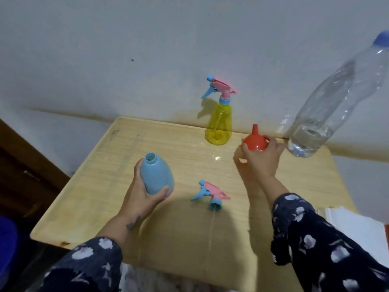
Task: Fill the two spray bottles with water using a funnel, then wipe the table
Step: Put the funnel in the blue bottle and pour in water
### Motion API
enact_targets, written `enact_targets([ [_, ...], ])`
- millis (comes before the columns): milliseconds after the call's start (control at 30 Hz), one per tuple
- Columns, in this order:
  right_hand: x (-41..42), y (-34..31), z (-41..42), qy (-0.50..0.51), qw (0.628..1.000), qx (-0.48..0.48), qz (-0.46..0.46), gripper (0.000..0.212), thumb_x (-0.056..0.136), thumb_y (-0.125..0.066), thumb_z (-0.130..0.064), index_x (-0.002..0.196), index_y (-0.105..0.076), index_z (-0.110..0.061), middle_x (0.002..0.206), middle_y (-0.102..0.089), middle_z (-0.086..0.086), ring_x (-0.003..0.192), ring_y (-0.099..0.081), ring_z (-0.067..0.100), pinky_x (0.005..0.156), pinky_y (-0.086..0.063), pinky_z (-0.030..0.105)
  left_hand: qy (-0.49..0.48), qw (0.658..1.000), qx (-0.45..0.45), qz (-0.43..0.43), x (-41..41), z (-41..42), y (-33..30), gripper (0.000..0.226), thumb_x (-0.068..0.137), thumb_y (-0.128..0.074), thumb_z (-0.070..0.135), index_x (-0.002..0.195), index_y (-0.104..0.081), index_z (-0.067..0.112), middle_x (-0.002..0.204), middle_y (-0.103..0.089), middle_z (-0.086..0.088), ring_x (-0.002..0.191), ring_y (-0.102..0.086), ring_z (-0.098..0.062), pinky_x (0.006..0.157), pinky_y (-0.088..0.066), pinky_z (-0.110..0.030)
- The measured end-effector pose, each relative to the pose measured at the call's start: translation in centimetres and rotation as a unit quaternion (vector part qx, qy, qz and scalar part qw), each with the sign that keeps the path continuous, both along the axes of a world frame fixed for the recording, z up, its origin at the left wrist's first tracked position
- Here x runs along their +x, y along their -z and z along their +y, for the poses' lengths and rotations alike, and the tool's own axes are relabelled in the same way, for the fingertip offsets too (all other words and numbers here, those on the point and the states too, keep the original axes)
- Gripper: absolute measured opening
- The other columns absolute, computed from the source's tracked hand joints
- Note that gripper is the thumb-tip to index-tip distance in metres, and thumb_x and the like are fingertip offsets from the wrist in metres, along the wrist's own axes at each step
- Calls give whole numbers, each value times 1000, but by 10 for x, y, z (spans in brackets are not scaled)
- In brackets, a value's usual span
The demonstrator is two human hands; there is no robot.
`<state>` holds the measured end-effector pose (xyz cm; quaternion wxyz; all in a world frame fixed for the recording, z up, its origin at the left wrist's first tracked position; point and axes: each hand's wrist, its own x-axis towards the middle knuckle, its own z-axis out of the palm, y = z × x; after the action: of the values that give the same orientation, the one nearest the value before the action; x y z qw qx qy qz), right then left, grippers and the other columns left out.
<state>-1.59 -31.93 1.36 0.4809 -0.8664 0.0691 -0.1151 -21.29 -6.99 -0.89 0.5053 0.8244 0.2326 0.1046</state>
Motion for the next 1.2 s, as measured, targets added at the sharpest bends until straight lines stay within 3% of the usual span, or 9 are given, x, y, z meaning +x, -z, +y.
enact_targets([
  [100,-30,-20,21,-72,996,54,6,64,74,-78,-26,128,-46,-18,128,-31,6,94,-47,13,85,-39,18,5,1000,-1,-7,-2,-1,-2,98,71,-84,23,127,-12,58,123,-49,6,102,-56,-14,75,-46,-25],
  [233,-72,-43,57,-146,985,86,-20,65,68,-82,-26,114,-36,-22,118,-42,4,103,-52,19,85,-45,27,26,999,-20,-16,-5,3,-4,94,72,-82,23,119,-13,65,122,-49,10,102,-56,-10,68,-45,-17],
  [367,-107,-68,91,-203,975,87,-42,57,68,-82,-28,113,-47,-21,117,-54,1,108,-55,17,88,-45,25,43,999,-25,-4,-10,6,-7,93,70,-82,27,130,-19,56,128,-46,10,111,-54,-17,86,-53,-37],
  [433,-121,-83,104,-230,969,79,-43,59,71,-82,-30,121,-52,-22,122,-55,-1,111,-53,13,92,-45,25,44,998,-35,-3,-9,8,-7,97,62,-82,36,135,-21,53,128,-47,8,111,-55,-20,85,-55,-47],
  [533,-137,-105,119,-256,964,53,-48,62,76,-79,-31,131,-53,-23,126,-55,-3,112,-50,9,96,-44,25,47,998,-34,-4,-6,11,-2,100,56,-78,45,138,-21,50,125,-50,3,106,-57,-23,78,-57,-51],
  [667,-148,-123,131,-268,962,1,-50,69,76,-79,-36,136,-50,-22,129,-54,-6,109,-47,4,96,-43,23,59,998,-26,-4,-5,13,-1,97,58,-77,42,137,-22,51,120,-52,4,101,-60,-23,72,-58,-51],
  [900,-154,-120,150,-281,957,-70,-28,74,72,-81,-42,136,-51,-18,134,-55,-2,110,-50,6,91,-39,18,67,998,-11,-5,-3,16,-3,91,62,-82,38,135,-26,45,120,-53,8,102,-59,-20,75,-57,-47],
  [1067,-152,-105,175,-293,937,-183,-44,82,73,-72,-57,141,-46,-19,140,-48,-2,131,-37,18,108,-34,31,68,997,13,-22,-2,19,-4,92,70,-82,25,143,-27,31,111,-51,13,95,-54,-13,69,-43,-29],
  [1200,-148,-104,184,-263,936,-230,-34,83,74,-64,-67,140,-46,-21,139,-48,-3,129,-37,20,105,-38,43,68,997,26,-17,-1,19,-7,94,71,-83,27,145,-25,26,109,-46,12,98,-54,-15,72,-43,-30],
])
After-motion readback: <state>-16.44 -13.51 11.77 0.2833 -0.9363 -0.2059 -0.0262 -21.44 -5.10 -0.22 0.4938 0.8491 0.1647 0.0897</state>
